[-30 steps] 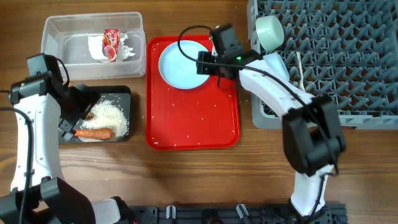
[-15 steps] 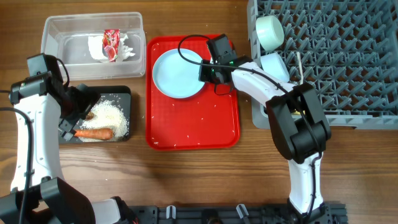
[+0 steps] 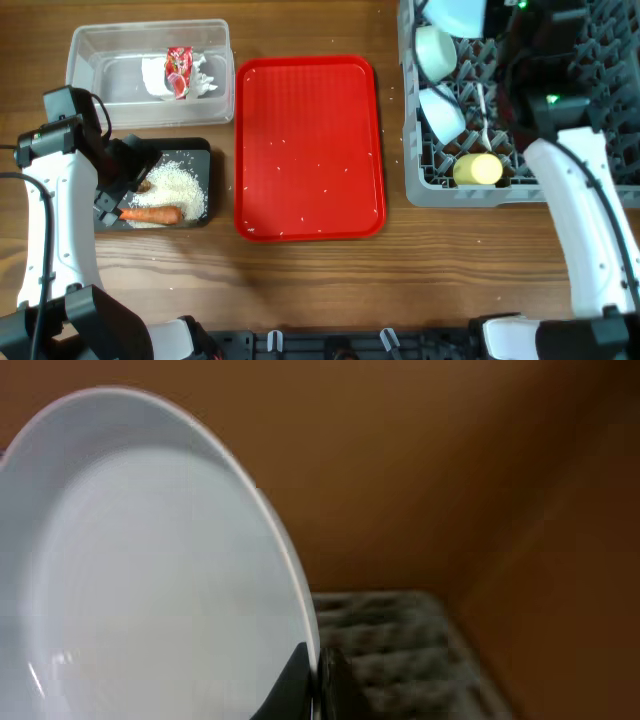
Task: Sort waste into correct bins and load items into the dishwasher rack
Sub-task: 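Stand the light-blue plate upright in the dish rack with the right gripper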
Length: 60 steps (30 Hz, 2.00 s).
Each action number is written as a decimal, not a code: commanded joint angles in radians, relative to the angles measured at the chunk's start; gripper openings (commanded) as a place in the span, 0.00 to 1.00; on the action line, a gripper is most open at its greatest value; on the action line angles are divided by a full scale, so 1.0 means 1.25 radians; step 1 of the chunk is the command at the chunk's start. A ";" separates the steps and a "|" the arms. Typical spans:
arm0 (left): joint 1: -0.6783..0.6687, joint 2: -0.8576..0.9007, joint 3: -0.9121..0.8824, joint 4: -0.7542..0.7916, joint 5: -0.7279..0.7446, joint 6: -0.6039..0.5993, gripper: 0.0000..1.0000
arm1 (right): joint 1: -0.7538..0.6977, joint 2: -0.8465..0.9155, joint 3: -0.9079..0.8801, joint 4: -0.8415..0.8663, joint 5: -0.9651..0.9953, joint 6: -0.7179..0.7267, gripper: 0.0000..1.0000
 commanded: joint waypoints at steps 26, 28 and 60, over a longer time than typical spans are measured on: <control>0.003 -0.014 0.002 0.000 -0.011 0.006 1.00 | -0.033 0.005 -0.005 -0.167 -0.001 0.124 1.00; 0.003 -0.014 0.002 0.000 -0.011 0.006 1.00 | -0.003 -0.057 -0.006 -0.284 -0.205 0.250 1.00; 0.003 -0.014 0.002 0.000 -0.011 0.006 1.00 | 0.002 -1.078 -1.188 0.382 -0.361 0.417 1.00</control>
